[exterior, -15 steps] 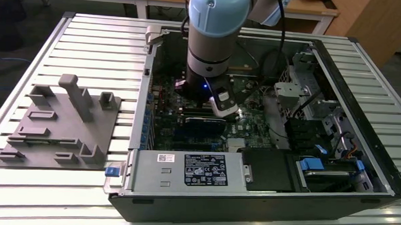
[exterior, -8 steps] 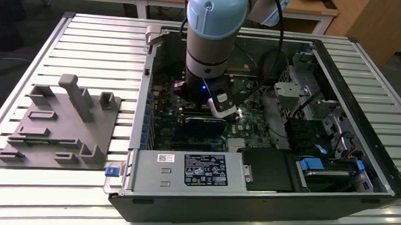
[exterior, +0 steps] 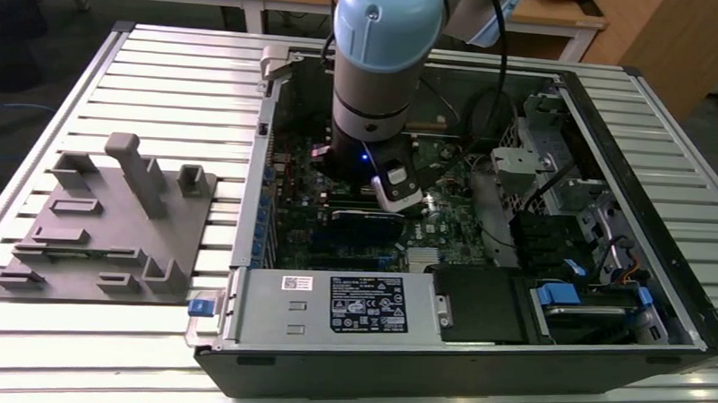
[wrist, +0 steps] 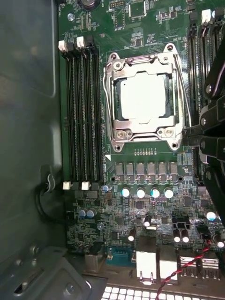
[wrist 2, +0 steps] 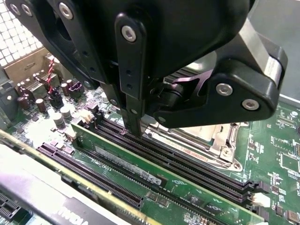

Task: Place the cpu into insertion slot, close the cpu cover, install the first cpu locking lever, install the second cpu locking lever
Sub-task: 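Install the second cpu locking lever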

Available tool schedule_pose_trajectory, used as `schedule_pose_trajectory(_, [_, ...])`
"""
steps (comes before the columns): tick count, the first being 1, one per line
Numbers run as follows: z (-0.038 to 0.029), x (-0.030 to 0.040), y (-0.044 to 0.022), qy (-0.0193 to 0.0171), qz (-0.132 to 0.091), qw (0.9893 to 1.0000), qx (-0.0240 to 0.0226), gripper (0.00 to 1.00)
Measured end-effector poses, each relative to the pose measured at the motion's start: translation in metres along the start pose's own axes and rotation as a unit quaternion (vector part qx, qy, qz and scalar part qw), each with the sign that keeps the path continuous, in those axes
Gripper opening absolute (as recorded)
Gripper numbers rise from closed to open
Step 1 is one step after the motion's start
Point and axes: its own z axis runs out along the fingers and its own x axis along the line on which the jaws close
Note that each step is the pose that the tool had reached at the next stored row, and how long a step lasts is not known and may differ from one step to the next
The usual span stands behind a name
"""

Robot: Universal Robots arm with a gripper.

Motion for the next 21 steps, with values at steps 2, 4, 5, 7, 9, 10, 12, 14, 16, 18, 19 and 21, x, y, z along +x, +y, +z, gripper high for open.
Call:
schedule_pose_trajectory(2, [0.0006,0.0000,-0.0003,0.0010,0.000,1.0000,-0.0063,0.10])
schedule_pose_trajectory(4, [0.0011,0.0000,-0.0004,0.0016,0.000,1.0000,-0.0094,0.10])
schedule_pose_trajectory(5, [0.0012,0.0000,-0.0005,0.0016,0.000,1.0000,-0.0096,0.10])
schedule_pose_trajectory(7, [0.0018,-0.0001,-0.0006,0.0017,0.000,0.9999,-0.0102,0.10])
schedule_pose_trajectory(9, [0.0027,0.0003,-0.0009,0.0017,0.000,0.9999,-0.0102,0.10])
schedule_pose_trajectory(10, [0.0035,0.0005,-0.0011,0.0017,0.000,0.9999,-0.0103,0.10])
schedule_pose_trajectory(12, [0.0049,0.0009,-0.0015,0.0019,0.000,0.9999,-0.0115,0.10])
schedule_pose_trajectory(14, [0.0064,0.0013,-0.0019,0.0019,0.000,0.9999,-0.0132,0.10])
schedule_pose_trajectory(16, [0.0073,0.0014,-0.0023,0.0022,0.001,0.9999,-0.0160,0.10])
schedule_pose_trajectory(18, [0.0080,0.0014,-0.0027,0.0024,0.001,0.9998,-0.0187,0.10])
schedule_pose_trajectory(19, [0.0084,0.0014,-0.0029,0.0025,0.001,0.9998,-0.0201,0.10])
schedule_pose_trajectory(21, [0.0090,0.0014,-0.0033,0.0028,0.001,0.9997,-0.0238,0.10])
